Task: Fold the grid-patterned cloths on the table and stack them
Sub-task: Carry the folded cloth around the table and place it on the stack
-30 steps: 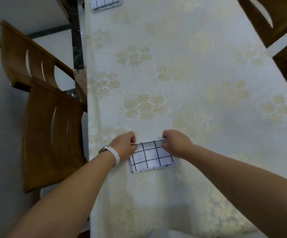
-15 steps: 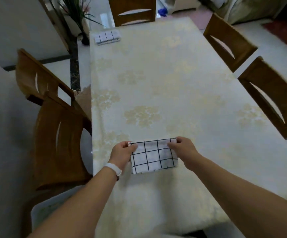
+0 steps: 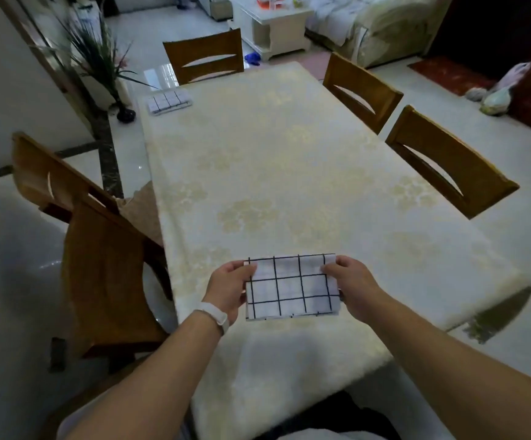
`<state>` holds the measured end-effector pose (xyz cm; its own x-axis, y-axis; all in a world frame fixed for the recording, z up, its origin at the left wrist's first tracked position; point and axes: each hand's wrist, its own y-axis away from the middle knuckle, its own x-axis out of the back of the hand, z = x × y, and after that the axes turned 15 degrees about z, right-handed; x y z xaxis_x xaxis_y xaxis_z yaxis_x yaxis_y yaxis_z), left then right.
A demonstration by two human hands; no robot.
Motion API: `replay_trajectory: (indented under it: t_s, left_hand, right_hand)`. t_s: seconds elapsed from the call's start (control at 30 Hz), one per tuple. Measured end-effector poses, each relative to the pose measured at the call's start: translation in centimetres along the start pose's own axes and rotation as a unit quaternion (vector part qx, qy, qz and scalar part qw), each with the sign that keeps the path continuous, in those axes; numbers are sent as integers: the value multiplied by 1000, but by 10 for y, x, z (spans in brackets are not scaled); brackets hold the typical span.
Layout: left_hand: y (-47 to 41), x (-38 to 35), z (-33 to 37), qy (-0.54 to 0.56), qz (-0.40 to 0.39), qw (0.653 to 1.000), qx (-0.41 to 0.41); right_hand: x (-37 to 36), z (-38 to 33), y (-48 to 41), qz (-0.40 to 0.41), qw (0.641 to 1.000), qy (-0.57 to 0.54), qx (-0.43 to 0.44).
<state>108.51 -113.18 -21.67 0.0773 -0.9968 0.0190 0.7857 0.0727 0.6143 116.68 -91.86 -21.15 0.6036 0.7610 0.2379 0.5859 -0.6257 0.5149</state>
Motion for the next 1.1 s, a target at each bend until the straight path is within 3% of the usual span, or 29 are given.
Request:
replay_trajectory:
  t_s: [0.27,0.5,0.7,1.1]
  left_hand:
    - [29,-27,-13,-104,-84,990,-42]
    - [47,-80,-24,-116,-93,989,-16]
    - [72,-148,-30,-122,-76,989,-40]
    - [150,-331,-53,-201,-123,968,-89]
  right_hand:
    - [44,4,15,86,995,-46,-17]
    - [95,15,11,119,989,-79,-40]
    - [156,26,0,126,984,-109,-64]
    - [332,38,-49,183,964,-175,-76]
